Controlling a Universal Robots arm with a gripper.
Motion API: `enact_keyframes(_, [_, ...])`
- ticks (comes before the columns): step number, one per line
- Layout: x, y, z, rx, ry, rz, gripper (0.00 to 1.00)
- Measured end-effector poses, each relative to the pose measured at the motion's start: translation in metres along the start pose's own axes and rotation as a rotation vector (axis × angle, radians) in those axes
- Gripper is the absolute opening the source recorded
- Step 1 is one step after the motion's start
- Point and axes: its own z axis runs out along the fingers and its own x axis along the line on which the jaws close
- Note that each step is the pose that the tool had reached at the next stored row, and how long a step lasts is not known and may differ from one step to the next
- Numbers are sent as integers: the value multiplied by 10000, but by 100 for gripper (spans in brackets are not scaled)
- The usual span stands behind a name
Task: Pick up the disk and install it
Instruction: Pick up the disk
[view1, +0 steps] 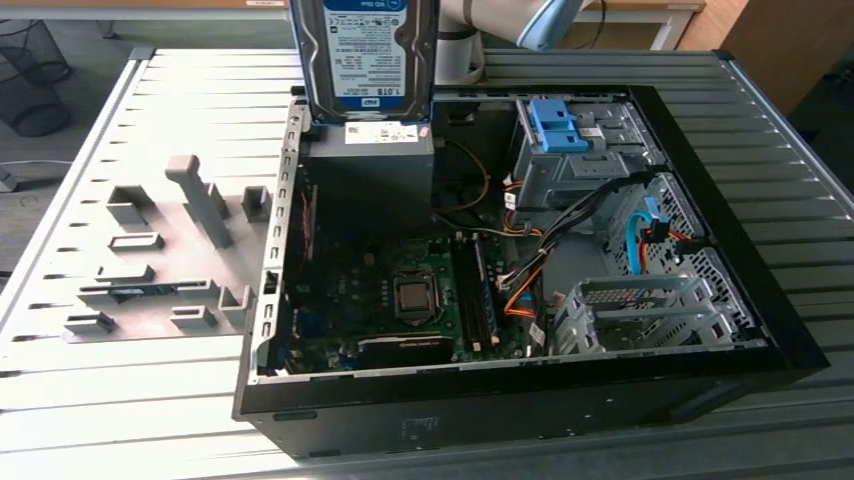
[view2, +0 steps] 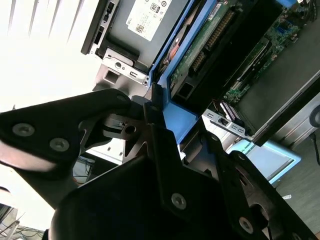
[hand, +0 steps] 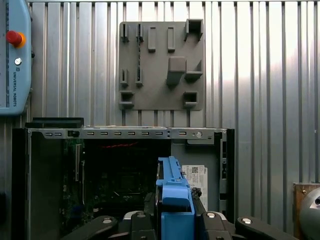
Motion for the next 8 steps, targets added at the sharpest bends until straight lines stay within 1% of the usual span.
enact_keyframes(8, [0, -10, 0, 0, -1, 0, 36])
